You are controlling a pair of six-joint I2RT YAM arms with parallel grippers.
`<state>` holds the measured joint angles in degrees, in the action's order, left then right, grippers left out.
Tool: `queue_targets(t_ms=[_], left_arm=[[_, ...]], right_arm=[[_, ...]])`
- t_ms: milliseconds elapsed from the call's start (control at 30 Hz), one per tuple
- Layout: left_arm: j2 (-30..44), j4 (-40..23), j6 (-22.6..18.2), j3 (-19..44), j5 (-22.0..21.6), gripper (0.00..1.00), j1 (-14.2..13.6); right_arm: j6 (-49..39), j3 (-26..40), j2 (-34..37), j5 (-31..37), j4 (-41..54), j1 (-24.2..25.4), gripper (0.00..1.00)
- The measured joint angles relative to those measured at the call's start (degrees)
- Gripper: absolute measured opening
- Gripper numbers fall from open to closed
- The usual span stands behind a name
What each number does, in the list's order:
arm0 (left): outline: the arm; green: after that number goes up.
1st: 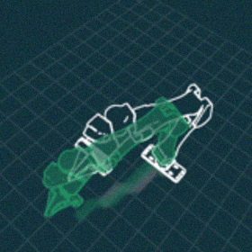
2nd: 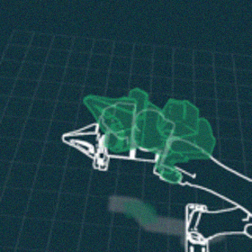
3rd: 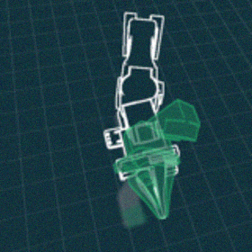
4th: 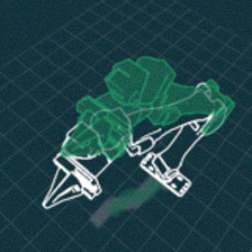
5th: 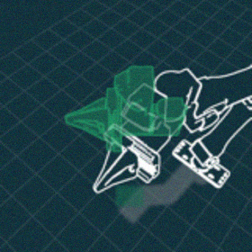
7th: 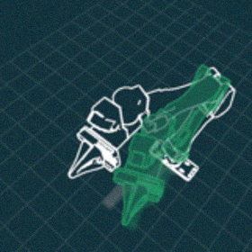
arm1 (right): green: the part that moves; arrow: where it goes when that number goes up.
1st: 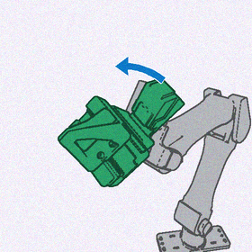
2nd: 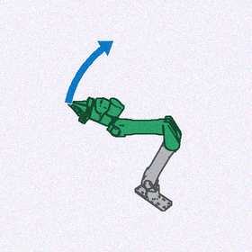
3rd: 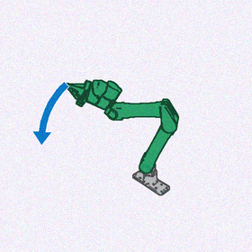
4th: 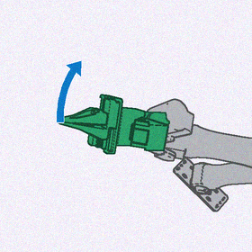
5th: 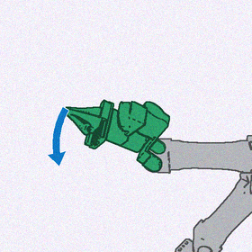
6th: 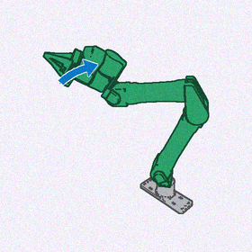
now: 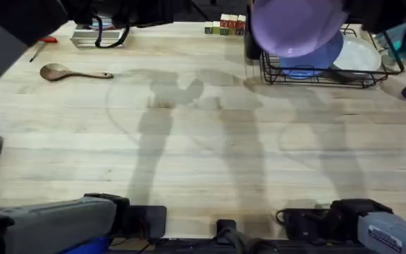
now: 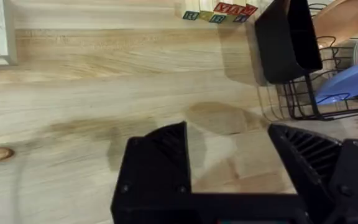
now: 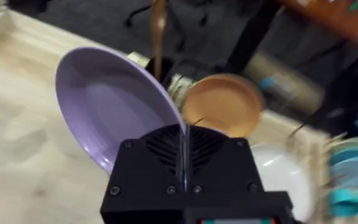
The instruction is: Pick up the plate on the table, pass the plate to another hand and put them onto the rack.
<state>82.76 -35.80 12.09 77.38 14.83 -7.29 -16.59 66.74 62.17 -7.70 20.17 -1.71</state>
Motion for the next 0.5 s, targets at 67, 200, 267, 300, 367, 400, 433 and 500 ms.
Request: queue_targets(t_ms=[67,200,267,300,367,400,433,500], left_arm=[[0.0,0.01,-0.04,0.0,0.0,0.827,0.0],[0.0,-0.01,-0.04,0.0,0.0,0.968,0.0],[0.0,-0.01,-0.04,0.0,0.0,0.977,0.0],[0.0,0.01,-0.04,0.0,0.0,0.981,0.0],[0.0,-0.06,-0.05,0.0,0.0,0.994,0.0],[0.0,-0.13,-0.02,0.0,0.0,0.993,0.0],[0.0,-0.37,-0.03,0.0,0.0,0.993,0.0],[0.0,-0.89,-0.04,0.0,0.0,0.994,0.0]], right_arm=[[-3.82,0.0,-1.14,0.03,-1.52,1.35,0.028],[-11.01,0.0,-2.1,0.26,-2.51,3.85,0.028],[-14.96,0.0,-2.06,0.45,-2.5,4.91,0.028],[-17.03,0.0,-2.05,0.45,-2.5,5.4,0.028],[-20.65,0.0,-2.05,0.45,-2.76,6.29,0.028],[-21.89,0.0,-2.05,0.47,-3.12,6.65,0.028],[-23.02,0.0,-2.05,0.47,-3.63,7.05,0.028],[-24.7,0.0,-2.05,0.47,-4.58,7.73,0.028]])
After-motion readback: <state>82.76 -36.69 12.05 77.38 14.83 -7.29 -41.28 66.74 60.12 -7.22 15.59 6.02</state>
